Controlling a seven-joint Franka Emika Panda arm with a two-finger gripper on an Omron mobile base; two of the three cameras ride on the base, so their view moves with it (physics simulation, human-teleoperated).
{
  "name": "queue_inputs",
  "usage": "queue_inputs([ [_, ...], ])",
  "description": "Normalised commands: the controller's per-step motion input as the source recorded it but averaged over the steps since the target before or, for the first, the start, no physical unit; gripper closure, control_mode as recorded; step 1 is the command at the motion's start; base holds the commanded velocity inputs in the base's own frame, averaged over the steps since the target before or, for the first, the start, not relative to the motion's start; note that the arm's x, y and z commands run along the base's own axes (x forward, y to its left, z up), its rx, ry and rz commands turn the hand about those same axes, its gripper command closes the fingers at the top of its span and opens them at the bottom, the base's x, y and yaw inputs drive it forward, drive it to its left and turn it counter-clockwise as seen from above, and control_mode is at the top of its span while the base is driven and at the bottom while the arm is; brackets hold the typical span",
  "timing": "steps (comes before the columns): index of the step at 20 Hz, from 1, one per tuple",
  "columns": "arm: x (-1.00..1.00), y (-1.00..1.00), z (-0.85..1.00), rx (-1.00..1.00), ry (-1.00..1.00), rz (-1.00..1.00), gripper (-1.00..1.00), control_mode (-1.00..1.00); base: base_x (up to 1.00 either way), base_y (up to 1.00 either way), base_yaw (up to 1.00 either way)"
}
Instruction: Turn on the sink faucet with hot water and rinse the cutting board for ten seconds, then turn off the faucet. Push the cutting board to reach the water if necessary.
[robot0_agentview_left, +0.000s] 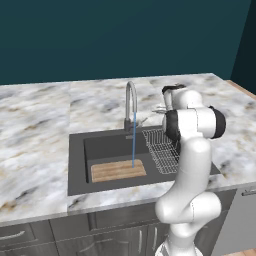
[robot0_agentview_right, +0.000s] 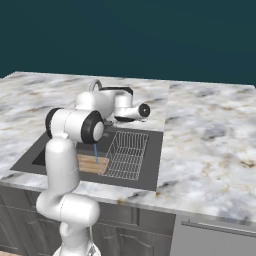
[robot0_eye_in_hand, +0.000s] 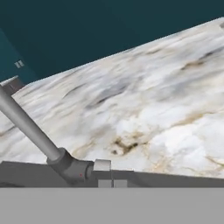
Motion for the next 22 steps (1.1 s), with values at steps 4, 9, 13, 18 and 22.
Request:
queue_inputs([
  [4, -0.14, -0.28, 0.23, 0.00, 0.14, -0.04, 1.00, -1.00, 0.00, 0.00, 0.00],
  [9, -0.09, -0.07, 0.27, 0.00, 0.17, -0.05, 1.00, -1.00, 0.00, 0.00, 0.00],
  [13, -0.43, 0.00, 0.16, 0.00, 0.15, -0.04, 1.00, -1.00, 0.00, 0.00, 0.00],
  [18, -0.63, 0.03, 0.07, 0.00, 0.13, -0.04, 1.00, -1.00, 0.00, 0.00, 0.00],
  [22, -0.64, 0.16, 0.01, -0.01, 0.12, -0.05, 1.00, -1.00, 0.00, 0.00, 0.00],
])
